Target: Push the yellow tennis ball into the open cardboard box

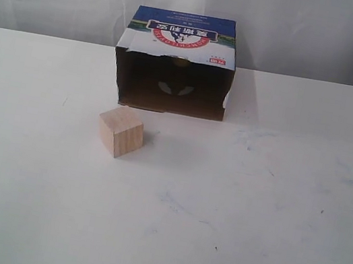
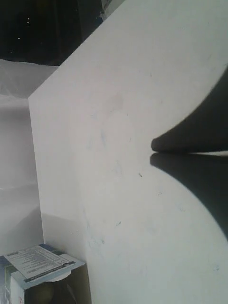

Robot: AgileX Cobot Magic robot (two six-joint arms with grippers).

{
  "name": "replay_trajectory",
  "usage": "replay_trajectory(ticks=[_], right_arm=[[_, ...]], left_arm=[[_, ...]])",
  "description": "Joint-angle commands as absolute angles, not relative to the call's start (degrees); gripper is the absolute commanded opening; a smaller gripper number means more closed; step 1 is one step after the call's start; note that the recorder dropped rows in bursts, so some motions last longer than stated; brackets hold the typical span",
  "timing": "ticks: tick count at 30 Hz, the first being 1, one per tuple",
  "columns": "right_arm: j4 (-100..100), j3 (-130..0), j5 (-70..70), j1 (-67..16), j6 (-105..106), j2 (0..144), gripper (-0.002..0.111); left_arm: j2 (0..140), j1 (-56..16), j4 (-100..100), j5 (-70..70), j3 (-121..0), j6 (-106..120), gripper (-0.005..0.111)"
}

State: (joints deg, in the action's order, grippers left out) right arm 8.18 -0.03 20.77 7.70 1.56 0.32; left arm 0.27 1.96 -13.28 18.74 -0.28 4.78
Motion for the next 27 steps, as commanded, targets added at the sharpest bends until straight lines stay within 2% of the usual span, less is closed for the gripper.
replay_trajectory(ticks=[1, 8, 11, 27], right_arm=[[8.3, 0.0, 20.2, 8.0, 1.2, 0.0, 0.000], [8.3, 0.0, 20.2, 8.0, 1.2, 0.0, 0.000], [8.3, 0.0, 20.2, 8.0, 1.2, 0.0, 0.000], [8.3, 0.0, 20.2, 8.0, 1.2, 0.0, 0.000]], left_arm=[[0.0, 1.6, -13.3, 19.0, 0.0, 4.5, 0.000], [0.0, 1.6, -13.3, 19.0, 0.0, 4.5, 0.000], [0.0, 3.9, -10.0, 22.5, 0.0, 0.8, 0.000], [0.0, 3.9, -10.2, 22.2, 0.0, 1.4, 0.000]])
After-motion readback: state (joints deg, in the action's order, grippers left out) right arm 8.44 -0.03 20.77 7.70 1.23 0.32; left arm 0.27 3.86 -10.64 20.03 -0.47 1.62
